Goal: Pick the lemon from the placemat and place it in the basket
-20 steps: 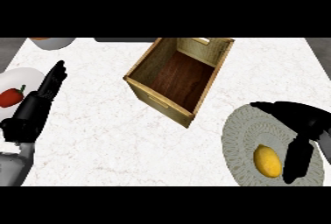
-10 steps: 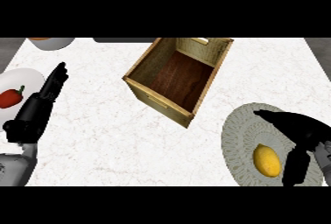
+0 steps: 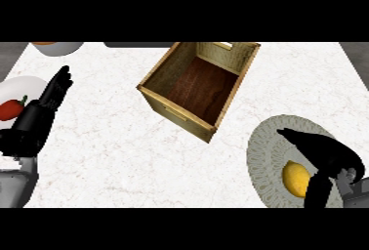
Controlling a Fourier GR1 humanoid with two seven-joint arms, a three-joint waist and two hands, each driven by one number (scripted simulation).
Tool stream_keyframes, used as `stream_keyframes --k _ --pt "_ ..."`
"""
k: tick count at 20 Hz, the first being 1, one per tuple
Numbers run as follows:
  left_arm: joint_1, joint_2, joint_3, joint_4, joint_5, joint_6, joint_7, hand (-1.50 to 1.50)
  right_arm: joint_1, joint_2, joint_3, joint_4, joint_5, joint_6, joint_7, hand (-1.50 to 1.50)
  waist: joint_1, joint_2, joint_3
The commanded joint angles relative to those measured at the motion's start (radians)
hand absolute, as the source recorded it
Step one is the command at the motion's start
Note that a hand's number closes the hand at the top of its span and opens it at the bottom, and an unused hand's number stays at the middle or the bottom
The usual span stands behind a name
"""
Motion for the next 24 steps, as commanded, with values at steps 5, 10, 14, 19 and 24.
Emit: stream_keyframes --k 5,10,14,19,24 --pt "-0.046 -0.058 0.051 0.051 -0.064 -0.030 0.001 0.00 0.046 0.082 -0.093 -0.001 0.078 0.079 -0.031 -1.50 -0.003 0.000 0.000" --pt "0.039 -0.074 0.048 -0.022 -0.077 -0.071 -0.017 0.00 0.154 0.113 -0.066 -0.023 0.198 0.025 -0.100 -1.50 -0.001 -0.001 0.000" --pt "0.036 -0.070 0.091 -0.061 -0.075 -0.097 0.016 0.00 0.095 0.151 -0.101 0.121 0.260 0.031 -0.161 -1.50 0.003 0.000 0.000" --pt "0.006 -0.137 0.069 -0.033 -0.148 -0.063 0.015 0.00 0.129 0.178 -0.126 0.135 0.320 0.038 -0.201 -1.50 -0.001 0.000 0.000" --pt "-0.004 -0.126 0.118 -0.030 -0.127 -0.110 0.032 0.00 0.204 0.201 -0.153 0.109 0.343 0.027 -0.248 1.50 -0.002 0.000 0.000"
